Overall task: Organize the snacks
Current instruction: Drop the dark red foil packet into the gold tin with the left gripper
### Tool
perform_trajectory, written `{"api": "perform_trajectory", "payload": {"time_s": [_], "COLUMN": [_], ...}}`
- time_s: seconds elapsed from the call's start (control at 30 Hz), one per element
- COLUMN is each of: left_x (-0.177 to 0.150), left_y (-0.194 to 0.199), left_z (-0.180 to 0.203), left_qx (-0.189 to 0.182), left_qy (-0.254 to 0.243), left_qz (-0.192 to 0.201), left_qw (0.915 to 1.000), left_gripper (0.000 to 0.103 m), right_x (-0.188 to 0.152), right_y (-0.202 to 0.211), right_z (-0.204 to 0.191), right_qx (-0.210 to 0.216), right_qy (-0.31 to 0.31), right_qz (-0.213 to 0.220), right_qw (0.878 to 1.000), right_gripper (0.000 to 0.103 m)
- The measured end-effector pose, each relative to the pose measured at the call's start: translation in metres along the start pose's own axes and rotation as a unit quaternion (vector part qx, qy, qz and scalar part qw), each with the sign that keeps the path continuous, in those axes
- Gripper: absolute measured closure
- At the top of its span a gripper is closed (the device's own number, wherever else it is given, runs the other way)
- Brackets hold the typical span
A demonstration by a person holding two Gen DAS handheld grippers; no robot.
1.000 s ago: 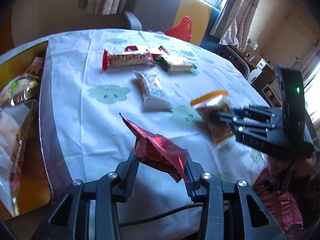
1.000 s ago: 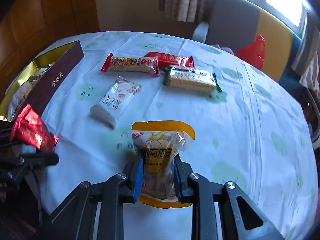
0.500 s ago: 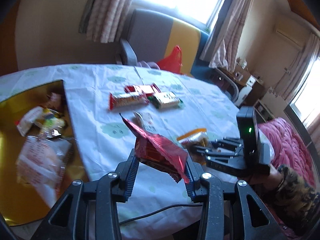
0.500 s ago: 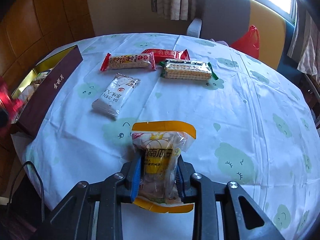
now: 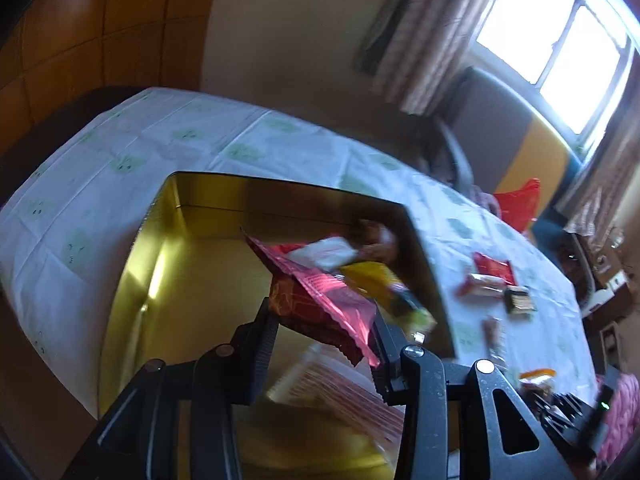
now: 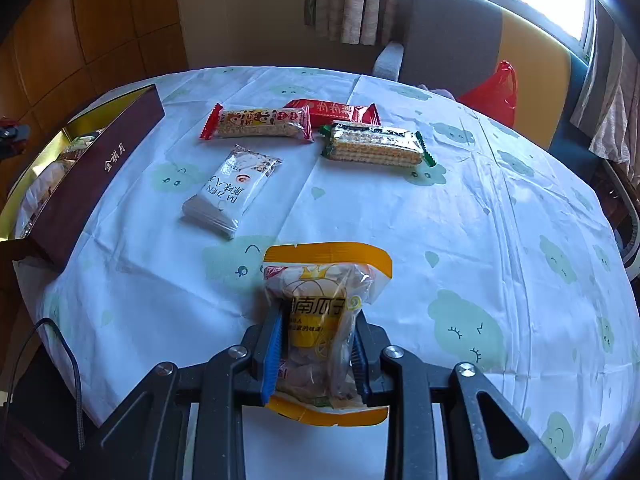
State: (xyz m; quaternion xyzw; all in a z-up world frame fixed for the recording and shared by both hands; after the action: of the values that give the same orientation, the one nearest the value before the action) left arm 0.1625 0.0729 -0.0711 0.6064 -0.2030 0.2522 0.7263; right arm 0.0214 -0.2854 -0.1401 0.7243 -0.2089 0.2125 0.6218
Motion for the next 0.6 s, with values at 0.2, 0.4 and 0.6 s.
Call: {"api": "perform_trajectory", "payload": {"time_s": [0.2,0.4,0.6], "left_x": [0.026,0.046,0.031], "left_y": [-0.047,-0.061,-0.031], "left_z": [-0.008,-0.019,-0.019], "left_qx": [0.042,0.044,0.066], "left_qy": [0.002,0.05,0.039], "left_qz": [-0.016,-0.01,0.015], "left_qw": [0.999,0.9977,0.9969], "left_gripper": [0.059,0.032,0.032], "right_x": [0.001,0.001,0.001], "right_y": [-0.001,-0.001,-0.003], "right_z": [0.0,0.0,0.001], "right_qx": [-0.004,-0.005,-0.008], "right_qy": [-0.002,-0.005,-0.011], "right_qz": [-0.001,0.0,0.003], "right_qw": [1.0,1.0,1.0], "right_gripper": [0.073,0.073,0.072]}}
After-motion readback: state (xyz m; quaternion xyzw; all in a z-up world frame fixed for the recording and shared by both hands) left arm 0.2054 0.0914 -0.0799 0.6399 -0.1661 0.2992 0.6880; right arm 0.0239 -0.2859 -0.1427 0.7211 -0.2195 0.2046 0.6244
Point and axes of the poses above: each gripper's, at about its wrist camera, not at the fingertips, and y roughly against the way its jaws point, z to its right, x to its top, the point moved 8 cm from there along -y, roughly the way its jaws point, and after that the axes turned 7 degrees about x, right-handed, at the moved point
